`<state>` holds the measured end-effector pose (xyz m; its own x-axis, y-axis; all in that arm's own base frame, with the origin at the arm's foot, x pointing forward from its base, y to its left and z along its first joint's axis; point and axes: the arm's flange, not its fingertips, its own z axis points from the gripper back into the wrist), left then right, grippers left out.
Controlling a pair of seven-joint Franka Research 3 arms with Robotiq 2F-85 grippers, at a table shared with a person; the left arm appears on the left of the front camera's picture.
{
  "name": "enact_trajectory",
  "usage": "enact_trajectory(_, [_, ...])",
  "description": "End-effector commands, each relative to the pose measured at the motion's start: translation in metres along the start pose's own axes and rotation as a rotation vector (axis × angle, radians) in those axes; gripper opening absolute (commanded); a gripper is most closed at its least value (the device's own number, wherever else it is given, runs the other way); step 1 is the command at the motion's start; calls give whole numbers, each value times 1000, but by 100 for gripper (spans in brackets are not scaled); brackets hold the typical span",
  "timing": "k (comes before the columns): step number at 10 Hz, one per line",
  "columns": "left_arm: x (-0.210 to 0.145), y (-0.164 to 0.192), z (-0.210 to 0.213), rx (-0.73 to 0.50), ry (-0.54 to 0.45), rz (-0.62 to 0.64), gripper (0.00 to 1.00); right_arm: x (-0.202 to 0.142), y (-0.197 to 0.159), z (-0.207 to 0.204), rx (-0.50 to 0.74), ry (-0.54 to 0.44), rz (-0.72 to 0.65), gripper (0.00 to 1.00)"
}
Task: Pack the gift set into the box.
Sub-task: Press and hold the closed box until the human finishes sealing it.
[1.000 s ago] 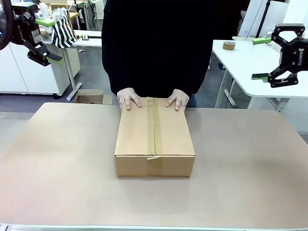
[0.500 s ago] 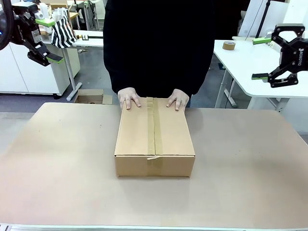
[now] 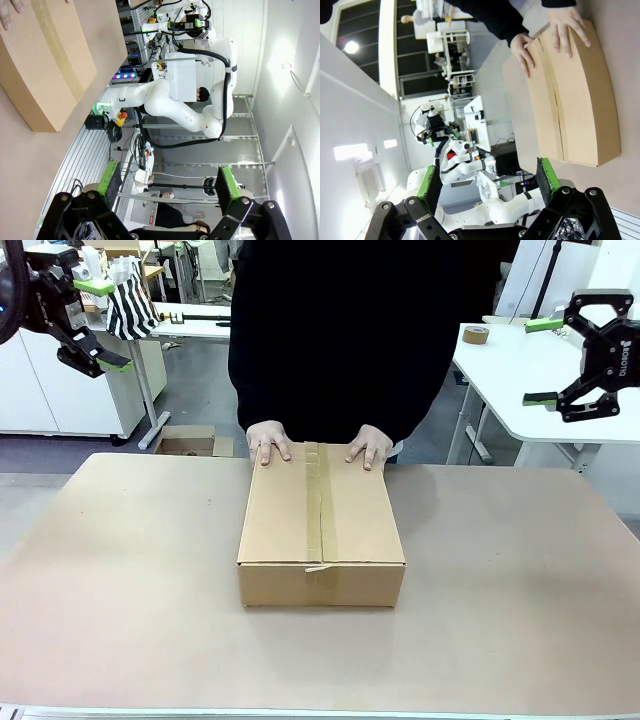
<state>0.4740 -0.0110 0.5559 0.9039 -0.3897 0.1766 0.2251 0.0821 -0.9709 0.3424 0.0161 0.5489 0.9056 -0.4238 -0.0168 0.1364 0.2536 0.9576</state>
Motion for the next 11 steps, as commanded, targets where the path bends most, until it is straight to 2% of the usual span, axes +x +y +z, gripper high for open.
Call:
enact_trajectory(1, [1,-3,-9,223,-197,-221,100,-3,9,-15,-67,-168,262,100])
enact_trajectory(2, [-1,-4,-24,324,-261,-463,100,-4,16,-28,-7,-185,486,100])
enact_trajectory(3, [-4,-2,-38,404,-322,-624,100,-9,19,-39,42,-177,747,100])
enact_trajectory(4, [-8,0,-52,470,-378,-781,100,-15,22,-48,147,-101,981,100])
enact_trajectory(5, [-11,1,-63,478,-380,-889,100,-21,24,-55,336,125,1047,100])
enact_trajectory(6, [-14,0,-71,500,-434,-986,100,-29,24,-63,416,453,1087,100])
enact_trajectory(7, [-17,-1,-80,515,-482,-1067,100,-39,22,-71,412,708,1179,100])
enact_trajectory(8, [-23,-5,-91,556,-509,-1162,100,-49,26,-78,348,747,1285,100])
enact_trajectory(9, [-30,-9,-96,526,-481,-1182,100,-51,29,-86,183,545,1340,100])
enact_trajectory(10, [-36,-13,-95,484,-460,-1169,100,-45,30,-94,-57,211,1351,100])
enact_trajectory(11, [-21,-15,-85,546,-488,-1112,100,-71,22,-88,169,508,1118,100])
